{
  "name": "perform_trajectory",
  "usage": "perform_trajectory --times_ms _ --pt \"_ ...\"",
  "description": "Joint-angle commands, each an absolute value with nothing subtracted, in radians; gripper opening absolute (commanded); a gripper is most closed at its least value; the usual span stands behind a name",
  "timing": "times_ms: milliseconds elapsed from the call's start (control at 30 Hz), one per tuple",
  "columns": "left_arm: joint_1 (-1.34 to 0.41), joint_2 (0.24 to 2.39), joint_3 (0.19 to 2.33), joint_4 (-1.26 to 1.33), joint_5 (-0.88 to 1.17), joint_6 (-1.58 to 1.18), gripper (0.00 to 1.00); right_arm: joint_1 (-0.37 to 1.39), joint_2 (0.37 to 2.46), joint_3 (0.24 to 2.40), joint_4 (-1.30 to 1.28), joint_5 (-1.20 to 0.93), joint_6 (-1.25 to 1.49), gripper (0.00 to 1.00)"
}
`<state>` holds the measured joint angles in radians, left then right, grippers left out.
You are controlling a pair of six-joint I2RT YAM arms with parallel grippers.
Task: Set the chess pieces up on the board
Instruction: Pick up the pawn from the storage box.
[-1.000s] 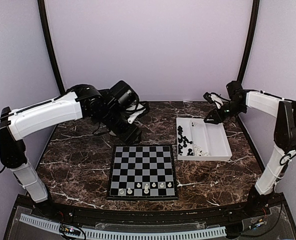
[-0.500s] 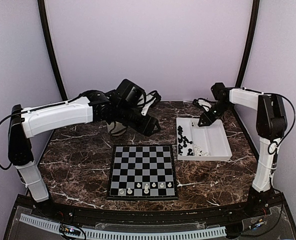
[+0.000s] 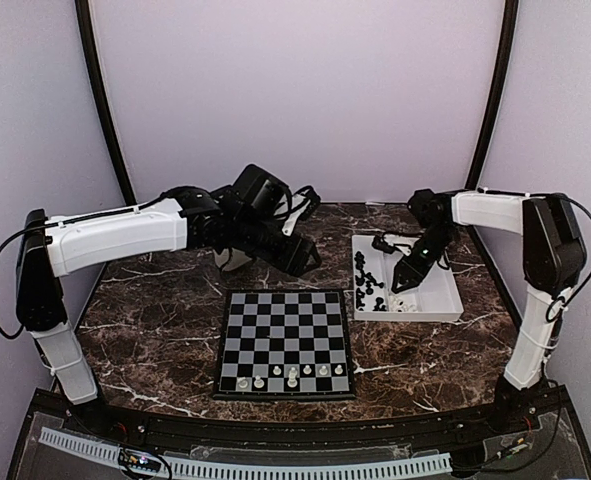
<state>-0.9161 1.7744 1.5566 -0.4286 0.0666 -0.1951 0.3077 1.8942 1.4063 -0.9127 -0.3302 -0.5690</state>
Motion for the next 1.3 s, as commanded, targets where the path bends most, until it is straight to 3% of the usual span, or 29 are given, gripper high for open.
perform_trajectory --times_ms 0,167,500,1267 --pt "-0.916 1.744 1.548 -0.416 0.056 -0.200 0.61 0.394 1.872 1.331 -0.873 -0.212 -0.482 0.45" --pt "-0.916 1.737 1.527 -0.411 0.056 -0.205 0.61 0.419 1.864 1.292 -0.828 -0.106 -0.426 0.44" --pt "-0.916 1.735 1.519 -0.392 0.058 -0.204 0.61 0.419 1.808 1.293 -0.820 -0.110 -0.414 0.42" --pt "-0.915 1.740 1.499 -0.378 0.069 -0.219 0.61 0.419 1.929 1.287 -0.810 -0.067 -0.400 0.28"
